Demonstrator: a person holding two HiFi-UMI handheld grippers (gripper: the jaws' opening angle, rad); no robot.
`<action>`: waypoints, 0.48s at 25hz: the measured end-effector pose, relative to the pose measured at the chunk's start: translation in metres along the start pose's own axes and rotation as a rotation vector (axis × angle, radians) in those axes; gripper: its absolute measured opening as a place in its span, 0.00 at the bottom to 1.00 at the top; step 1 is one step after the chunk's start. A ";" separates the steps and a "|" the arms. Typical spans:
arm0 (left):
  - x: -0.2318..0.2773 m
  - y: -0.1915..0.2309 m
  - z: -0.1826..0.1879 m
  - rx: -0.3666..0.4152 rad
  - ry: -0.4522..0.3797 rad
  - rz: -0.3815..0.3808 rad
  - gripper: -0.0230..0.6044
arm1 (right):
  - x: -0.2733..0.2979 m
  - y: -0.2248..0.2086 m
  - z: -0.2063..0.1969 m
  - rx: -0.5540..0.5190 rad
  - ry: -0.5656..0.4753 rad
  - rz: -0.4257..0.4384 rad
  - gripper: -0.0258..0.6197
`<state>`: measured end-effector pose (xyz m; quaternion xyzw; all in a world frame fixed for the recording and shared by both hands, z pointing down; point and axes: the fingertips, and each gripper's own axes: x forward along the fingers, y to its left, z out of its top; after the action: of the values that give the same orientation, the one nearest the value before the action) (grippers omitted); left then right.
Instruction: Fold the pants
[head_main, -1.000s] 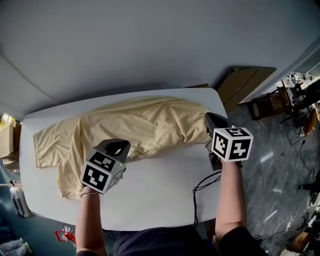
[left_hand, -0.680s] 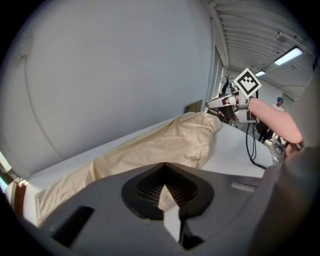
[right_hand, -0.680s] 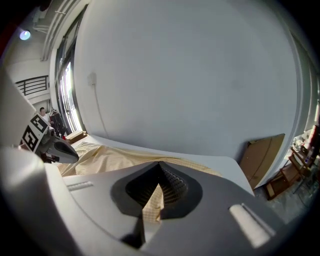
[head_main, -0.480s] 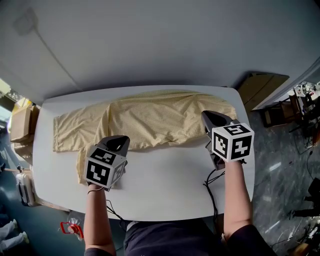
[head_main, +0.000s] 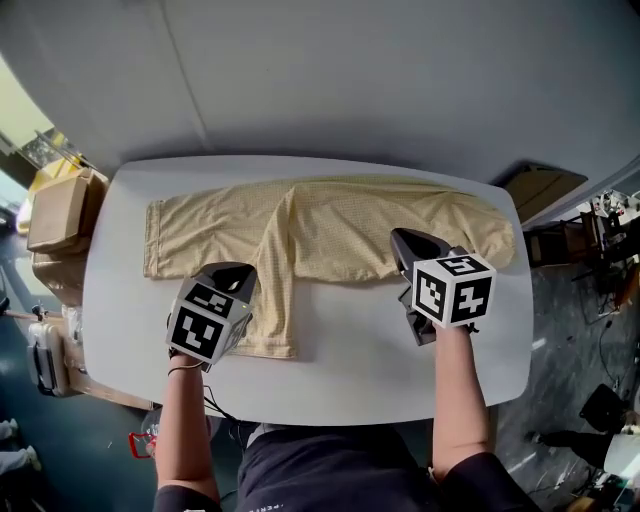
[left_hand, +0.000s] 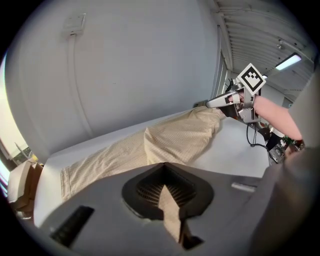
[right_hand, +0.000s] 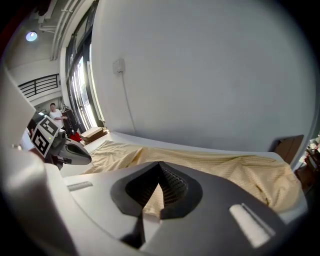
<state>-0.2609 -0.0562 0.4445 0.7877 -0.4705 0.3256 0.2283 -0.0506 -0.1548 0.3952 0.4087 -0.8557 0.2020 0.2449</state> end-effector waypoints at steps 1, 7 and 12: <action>-0.006 0.009 -0.007 -0.003 0.001 0.002 0.03 | 0.006 0.013 -0.002 -0.001 0.007 0.006 0.04; -0.034 0.035 -0.036 0.021 0.007 -0.025 0.03 | 0.020 0.066 -0.010 0.024 0.023 0.014 0.04; -0.043 0.027 -0.048 0.069 0.016 -0.067 0.03 | 0.022 0.090 -0.015 0.020 0.036 0.028 0.04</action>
<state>-0.3140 -0.0111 0.4469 0.8077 -0.4305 0.3403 0.2155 -0.1302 -0.1070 0.4068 0.3957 -0.8546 0.2214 0.2533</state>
